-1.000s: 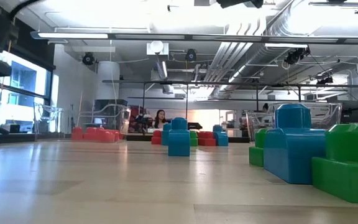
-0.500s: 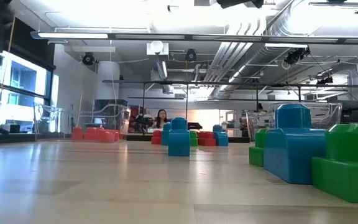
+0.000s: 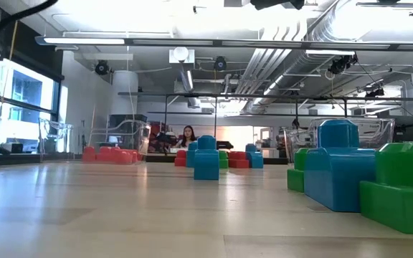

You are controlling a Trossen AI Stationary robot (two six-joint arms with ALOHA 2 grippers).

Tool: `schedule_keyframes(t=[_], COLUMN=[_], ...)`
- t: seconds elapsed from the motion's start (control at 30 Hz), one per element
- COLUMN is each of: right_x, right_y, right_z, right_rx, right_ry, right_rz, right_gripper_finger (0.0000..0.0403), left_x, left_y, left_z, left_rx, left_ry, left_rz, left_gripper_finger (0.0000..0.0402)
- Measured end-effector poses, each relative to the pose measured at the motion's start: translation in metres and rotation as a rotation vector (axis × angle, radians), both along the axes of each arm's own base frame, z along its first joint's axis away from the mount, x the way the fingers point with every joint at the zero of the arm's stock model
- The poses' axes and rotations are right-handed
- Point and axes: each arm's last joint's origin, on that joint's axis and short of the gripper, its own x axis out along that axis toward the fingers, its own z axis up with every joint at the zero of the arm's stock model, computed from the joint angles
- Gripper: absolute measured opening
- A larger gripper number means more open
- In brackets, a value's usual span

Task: Sort blocks
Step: Put the red game piece into the top left transparent bin

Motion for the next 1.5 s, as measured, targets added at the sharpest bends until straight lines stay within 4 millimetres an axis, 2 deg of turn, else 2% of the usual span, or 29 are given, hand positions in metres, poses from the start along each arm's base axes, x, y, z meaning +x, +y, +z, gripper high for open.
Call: schedule_keyframes(t=[0.2, 0.37, 0.47, 0.57, 0.67, 0.8, 1.03, 1.33, 1.5], right_x=[0.000, 0.000, 0.000, 0.000, 0.000, 0.000, 0.000, 0.000, 0.000], right_y=[0.000, 0.000, 0.000, 0.000, 0.000, 0.000, -0.004, -0.012, -0.012], right_z=[0.000, 0.000, 0.000, 0.000, 0.000, 0.000, 0.000, 0.000, 0.000], right_rx=[0.000, 0.006, 0.007, 0.019, 0.019, 0.019, 0.018, 0.023, 0.024], right_ry=[-0.001, -0.003, -0.004, -0.008, -0.009, -0.009, -0.009, -0.007, -0.006], right_rz=[0.000, -0.004, -0.005, -0.013, -0.013, -0.013, -0.029, -0.043, -0.041], right_gripper_finger=[0.0000, 0.0000, 0.0000, 0.0000, 0.0000, 0.0000, 0.0000, 0.0000, 0.0000], left_x=[0.016, 0.034, 0.042, 0.038, 0.023, 0.003, -0.007, -0.008, 0.000], left_y=[0.020, 0.047, 0.061, 0.069, 0.070, 0.067, 0.054, 0.054, 0.058], left_z=[-0.002, -0.001, 0.008, 0.020, 0.025, 0.031, 0.037, 0.002, -0.012], left_rx=[0.130, 0.234, 0.225, 0.209, 0.175, 0.120, 0.063, 0.012, 0.036], left_ry=[-0.095, -0.160, -0.132, -0.040, 0.076, 0.228, 0.276, 0.431, 0.418], left_rz=[0.034, 0.061, 0.106, 0.120, 0.153, 0.286, 0.440, 0.466, 0.476], left_gripper_finger=[0.0000, 0.0000, 0.0000, 0.0000, 0.0000, 0.0000, 0.0000, 0.0000, 0.0000])
